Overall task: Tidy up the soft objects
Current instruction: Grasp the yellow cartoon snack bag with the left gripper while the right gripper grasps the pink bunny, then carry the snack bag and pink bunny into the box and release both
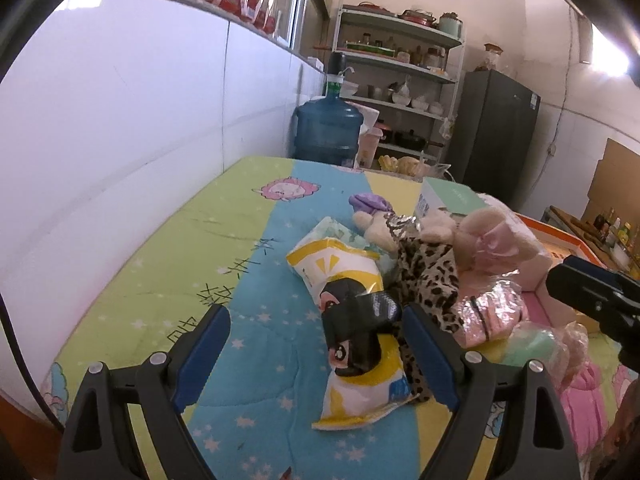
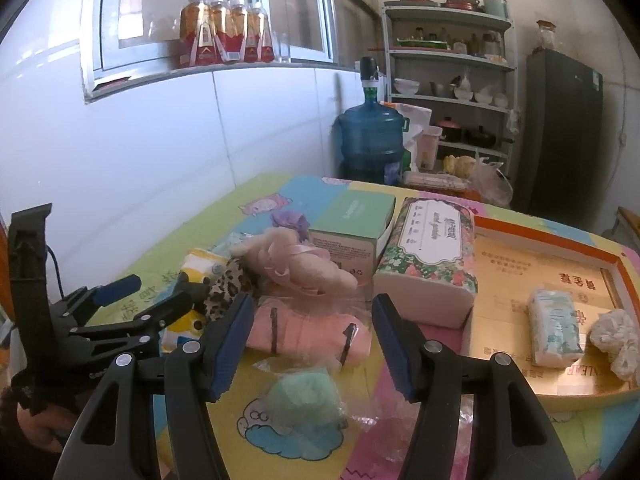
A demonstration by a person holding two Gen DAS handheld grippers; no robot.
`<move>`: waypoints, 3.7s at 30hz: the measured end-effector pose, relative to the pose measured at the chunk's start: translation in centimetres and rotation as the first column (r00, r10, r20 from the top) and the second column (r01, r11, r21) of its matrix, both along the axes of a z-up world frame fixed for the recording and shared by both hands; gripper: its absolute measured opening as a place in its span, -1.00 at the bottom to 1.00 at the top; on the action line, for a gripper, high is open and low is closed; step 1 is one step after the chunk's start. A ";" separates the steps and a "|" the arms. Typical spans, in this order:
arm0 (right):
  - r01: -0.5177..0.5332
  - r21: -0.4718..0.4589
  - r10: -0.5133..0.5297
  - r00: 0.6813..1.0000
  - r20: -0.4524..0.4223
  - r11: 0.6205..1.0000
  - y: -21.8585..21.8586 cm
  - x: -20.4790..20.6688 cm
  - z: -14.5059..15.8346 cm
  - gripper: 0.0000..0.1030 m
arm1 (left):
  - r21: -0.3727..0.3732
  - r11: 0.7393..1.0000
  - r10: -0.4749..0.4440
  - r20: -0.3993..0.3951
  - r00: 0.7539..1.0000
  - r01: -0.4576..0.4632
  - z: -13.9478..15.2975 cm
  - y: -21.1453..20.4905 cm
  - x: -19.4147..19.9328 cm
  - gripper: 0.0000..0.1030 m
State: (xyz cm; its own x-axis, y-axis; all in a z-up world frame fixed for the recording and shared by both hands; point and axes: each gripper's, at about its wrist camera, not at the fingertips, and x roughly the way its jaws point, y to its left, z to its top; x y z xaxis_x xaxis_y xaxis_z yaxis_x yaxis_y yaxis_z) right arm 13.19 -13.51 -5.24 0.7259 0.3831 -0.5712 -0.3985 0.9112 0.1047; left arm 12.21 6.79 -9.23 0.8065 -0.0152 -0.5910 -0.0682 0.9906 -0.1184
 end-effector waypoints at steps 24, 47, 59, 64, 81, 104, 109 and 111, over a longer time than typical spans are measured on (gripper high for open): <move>-0.116 -0.109 0.115 0.993 -0.024 0.987 2.3 4.7 -1.1 0.22 | -0.053 0.995 -0.087 0.000 0.996 0.087 -0.9 -0.3 1.7 -0.17; -0.136 -0.078 0.135 0.991 -0.011 0.988 2.5 4.0 -0.2 -0.62 | -0.048 0.996 -0.071 0.052 0.996 0.073 1.2 0.1 0.0 -0.17; -0.112 -0.044 0.114 0.992 0.053 0.993 1.3 1.8 2.1 -0.63 | -0.027 0.995 -0.091 0.088 0.992 0.093 3.1 -1.0 -1.5 -0.17; -0.095 -0.032 0.097 0.993 0.071 0.995 0.5 1.1 2.7 -0.63 | -0.021 0.994 -0.107 0.101 0.989 0.110 3.9 -1.7 -1.8 -0.17; -0.004 0.012 0.003 0.993 0.117 1.000 -4.1 -1.3 4.4 -0.63 | 0.019 0.979 -0.201 0.158 0.967 0.201 6.9 -6.7 -2.4 -0.17; 0.163 0.077 -0.174 0.968 0.179 0.984 -13.2 -4.9 5.9 -0.63 | 0.053 0.934 -0.356 0.196 0.914 0.352 9.1 -15.2 -2.4 -0.17; 0.217 0.090 -0.230 0.956 0.181 0.972 -15.7 -5.3 5.9 -0.63 | 0.053 0.922 -0.386 0.188 0.903 0.383 8.9 -17.4 -2.2 -0.17; 0.235 0.096 -0.249 0.952 0.179 0.967 -16.9 -5.5 5.7 -0.63 | 0.051 0.918 -0.396 0.183 0.900 0.394 8.8 -18.2 -2.0 -0.17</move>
State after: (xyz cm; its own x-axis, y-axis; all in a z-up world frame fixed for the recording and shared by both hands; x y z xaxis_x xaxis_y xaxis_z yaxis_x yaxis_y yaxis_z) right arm 7.67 -30.38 0.51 0.8936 0.2179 -0.3925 -0.1859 0.9754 0.1184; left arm 10.19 -11.41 -0.45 0.8309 -0.3490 -0.4334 0.3512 0.9330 -0.0780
